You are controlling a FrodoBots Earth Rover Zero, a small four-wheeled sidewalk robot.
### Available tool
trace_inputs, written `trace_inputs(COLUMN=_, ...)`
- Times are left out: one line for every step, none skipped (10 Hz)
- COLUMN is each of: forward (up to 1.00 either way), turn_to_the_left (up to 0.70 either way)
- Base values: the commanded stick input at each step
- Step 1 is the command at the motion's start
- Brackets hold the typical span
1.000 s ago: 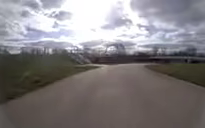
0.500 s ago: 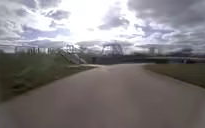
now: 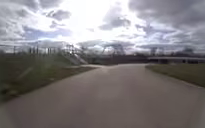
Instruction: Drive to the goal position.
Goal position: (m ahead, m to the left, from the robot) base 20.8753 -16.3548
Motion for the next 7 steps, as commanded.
trace_inputs(forward=1.0, turn_to_the_left=0.0)
trace_inputs(forward=1.0, turn_to_the_left=0.0)
trace_inputs(forward=1.0, turn_to_the_left=0.0)
trace_inputs(forward=1.0, turn_to_the_left=-0.02)
trace_inputs(forward=1.0, turn_to_the_left=-0.12)
trace_inputs(forward=1.0, turn_to_the_left=-0.17)
trace_inputs(forward=1.0, turn_to_the_left=-0.22)
